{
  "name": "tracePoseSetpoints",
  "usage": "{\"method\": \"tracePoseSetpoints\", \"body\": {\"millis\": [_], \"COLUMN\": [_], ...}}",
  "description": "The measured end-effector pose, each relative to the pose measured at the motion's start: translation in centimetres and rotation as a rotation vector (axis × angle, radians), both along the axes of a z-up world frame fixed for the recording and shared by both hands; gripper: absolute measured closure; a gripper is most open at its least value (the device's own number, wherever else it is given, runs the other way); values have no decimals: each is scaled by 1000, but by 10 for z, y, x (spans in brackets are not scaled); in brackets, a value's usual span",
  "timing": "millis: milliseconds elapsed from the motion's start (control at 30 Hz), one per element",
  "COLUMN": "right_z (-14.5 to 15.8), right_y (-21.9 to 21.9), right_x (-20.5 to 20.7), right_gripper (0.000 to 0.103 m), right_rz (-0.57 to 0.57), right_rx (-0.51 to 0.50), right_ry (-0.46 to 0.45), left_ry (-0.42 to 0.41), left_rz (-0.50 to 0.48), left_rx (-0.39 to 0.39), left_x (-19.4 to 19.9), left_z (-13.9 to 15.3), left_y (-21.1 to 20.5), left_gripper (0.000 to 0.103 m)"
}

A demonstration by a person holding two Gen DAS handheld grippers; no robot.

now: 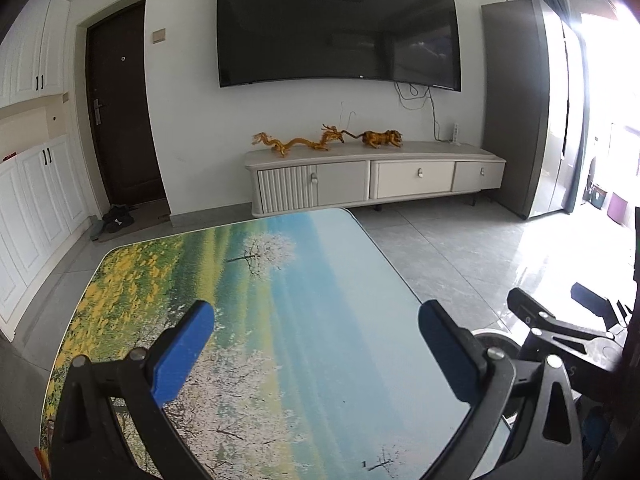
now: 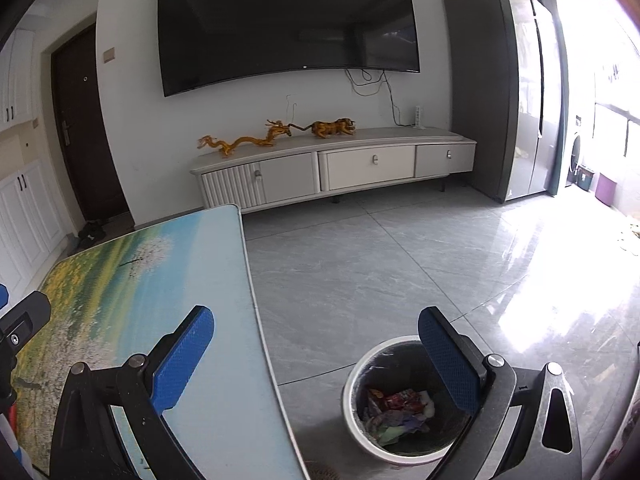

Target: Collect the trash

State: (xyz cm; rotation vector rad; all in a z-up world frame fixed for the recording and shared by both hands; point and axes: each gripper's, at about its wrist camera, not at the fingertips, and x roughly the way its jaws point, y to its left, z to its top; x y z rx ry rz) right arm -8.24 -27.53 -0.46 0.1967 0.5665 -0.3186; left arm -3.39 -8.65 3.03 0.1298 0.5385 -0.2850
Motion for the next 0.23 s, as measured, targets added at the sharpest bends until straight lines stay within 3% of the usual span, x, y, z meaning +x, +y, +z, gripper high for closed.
{"method": "tracePoseSetpoints", "body": {"millis": [233], "right_z": [-4], "right_y": [-11], "right_x": [-3], "right_gripper": [0], "right_rz": [-26], "right_rx": [-20], "right_ry": [1], "left_ry": [32], "left_rz": [-4], "left_rx": [2], "left_x": [7], "left_z": [-9], "left_y": [-9], "left_gripper": [0]}}
